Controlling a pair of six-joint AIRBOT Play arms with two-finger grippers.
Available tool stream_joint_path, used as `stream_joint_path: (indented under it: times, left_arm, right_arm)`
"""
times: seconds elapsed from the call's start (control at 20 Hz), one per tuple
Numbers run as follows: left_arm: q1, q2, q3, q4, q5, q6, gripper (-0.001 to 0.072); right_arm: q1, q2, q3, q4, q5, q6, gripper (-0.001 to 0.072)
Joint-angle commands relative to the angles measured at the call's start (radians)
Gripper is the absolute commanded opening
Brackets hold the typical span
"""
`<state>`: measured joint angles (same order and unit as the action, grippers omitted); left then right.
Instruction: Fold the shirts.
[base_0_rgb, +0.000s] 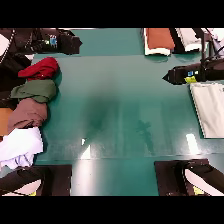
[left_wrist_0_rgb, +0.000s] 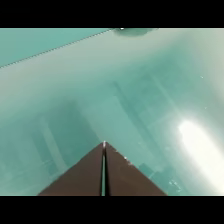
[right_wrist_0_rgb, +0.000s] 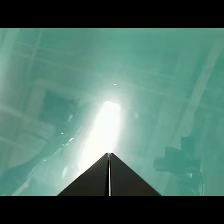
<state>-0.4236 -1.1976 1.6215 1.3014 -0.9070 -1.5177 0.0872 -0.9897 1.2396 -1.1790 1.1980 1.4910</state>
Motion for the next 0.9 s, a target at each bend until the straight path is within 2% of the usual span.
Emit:
stream_joint_path:
  times: [0.0, 0.5, 0.6, 0.65, 0.7, 0.75, 0.8, 0.85]
  left_arm:
    - [0.000, 0.001, 0.000, 0.000, 0.001, 0.000, 0.0028]
    - [-0.001, 0.001, 0.000, 0.000, 0.002, 0.000, 0.0028]
    - [0.000, 0.001, 0.000, -0.001, 0.061, 0.010, 0.0029]
    - [0.003, 0.001, 0.000, 0.058, 0.097, 0.045, 0.0078]
    - [0.003, -0.001, 0.000, 0.183, 0.121, 0.039, 0.0412]
    - [0.010, -0.014, 0.000, 0.355, 0.146, -0.064, 0.0623]
    - [0.035, -0.032, 0.000, 0.467, 0.147, -0.142, 0.0621]
    - [0.081, -0.064, 0.000, 0.530, 0.135, -0.172, 0.0622]
  right_arm:
    - [0.005, 0.000, 0.001, 0.002, -0.002, 0.000, 0.0017]
    - [0.005, 0.000, 0.001, 0.002, 0.000, 0.000, 0.0017]
    - [0.005, 0.000, 0.001, 0.001, 0.002, 0.000, 0.0018]
    - [0.005, 0.000, 0.001, 0.001, 0.002, 0.000, 0.0018]
    - [0.005, 0.000, 0.001, 0.002, 0.002, 0.000, 0.0017]
    - [0.005, 0.000, 0.001, 0.001, 0.002, 0.000, 0.0018]
    - [0.005, 0.000, 0.001, 0.001, 0.001, 0.000, 0.0017]
    - [0.005, 0.000, 0.001, 0.001, 0.002, 0.000, 0.0018]
